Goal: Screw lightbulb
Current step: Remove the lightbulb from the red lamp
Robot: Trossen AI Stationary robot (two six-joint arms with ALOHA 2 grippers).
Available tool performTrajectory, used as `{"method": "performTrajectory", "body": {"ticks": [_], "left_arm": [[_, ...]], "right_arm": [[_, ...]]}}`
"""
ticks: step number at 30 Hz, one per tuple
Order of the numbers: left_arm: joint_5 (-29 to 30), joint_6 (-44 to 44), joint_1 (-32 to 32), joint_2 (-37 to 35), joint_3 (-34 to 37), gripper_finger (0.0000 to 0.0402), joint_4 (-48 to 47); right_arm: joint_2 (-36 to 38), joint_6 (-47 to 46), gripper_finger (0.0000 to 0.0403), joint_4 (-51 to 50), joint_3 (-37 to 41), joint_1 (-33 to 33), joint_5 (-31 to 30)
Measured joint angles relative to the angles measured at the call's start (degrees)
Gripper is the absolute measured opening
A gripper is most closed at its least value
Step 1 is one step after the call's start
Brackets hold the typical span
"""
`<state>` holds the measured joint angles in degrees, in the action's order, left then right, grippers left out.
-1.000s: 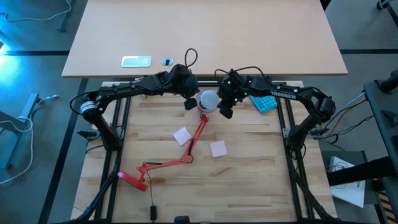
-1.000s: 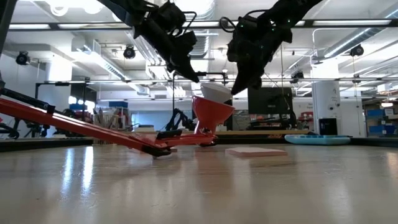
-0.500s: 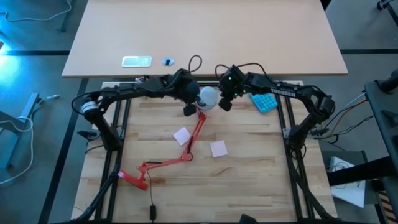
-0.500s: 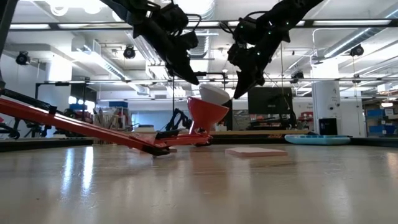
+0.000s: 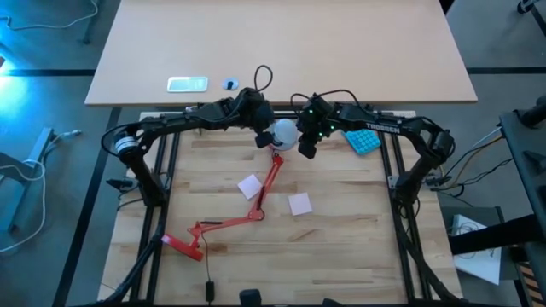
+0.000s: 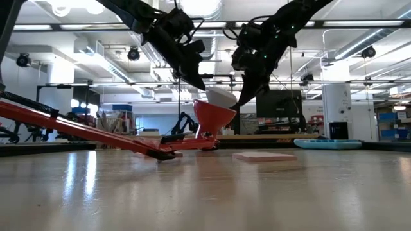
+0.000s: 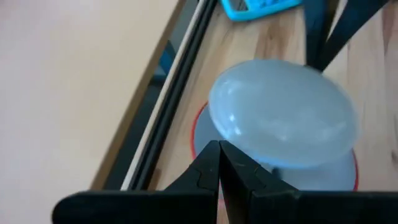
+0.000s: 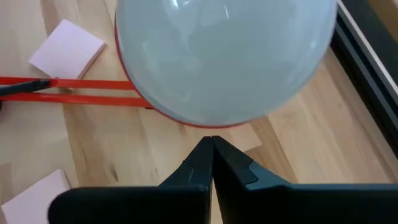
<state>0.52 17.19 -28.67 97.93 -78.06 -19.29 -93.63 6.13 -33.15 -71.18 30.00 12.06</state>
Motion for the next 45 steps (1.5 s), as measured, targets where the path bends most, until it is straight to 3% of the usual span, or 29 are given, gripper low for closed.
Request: {"method": "performTrajectory", "body": {"ticks": [8, 15, 18, 26, 34, 40, 45], "left_arm": [[-2.78, -0.16, 1.16, -0.37, -0.01, 0.0, -1.08], [-3.04, -1.69, 1.57, -1.94, -0.11, 0.0, -6.83], [-3.16, -1.71, 1.79, -2.81, 0.02, 0.0, -7.14], [0.94, -2.38, -0.04, -2.69, 0.02, 0.0, -2.86], [-1.16, -2.54, 0.46, 0.04, 0.02, 0.0, -1.88], [-1.56, -1.82, 1.56, -0.36, 0.02, 0.0, -5.03], [-1.6, 0.27, 1.84, -2.0, 0.0, 0.0, -8.32]], "right_arm": [[-2.38, 1.77, 0.0002, 3.02, -0.85, 0.24, -0.93], [-2.33, 3.89, 0.0002, 3.99, -4.43, 0.48, -9.85], [-2.31, 4.32, 0.0002, 3.54, -5.59, 0.44, -10.99], [-2.23, 4.49, 0.0002, -6.14, -6.24, 0.3, -10.13], [-2.2, 4.74, 0.0002, -8.01, -5.75, -1.37, 0.21], [-2.18, 7.55, 0.0002, -7.93, -5.73, -1.88, -0.23], [-2.09, 16.69, 0.0006, -7.67, -5.21, -3.05, -1.86]]}}
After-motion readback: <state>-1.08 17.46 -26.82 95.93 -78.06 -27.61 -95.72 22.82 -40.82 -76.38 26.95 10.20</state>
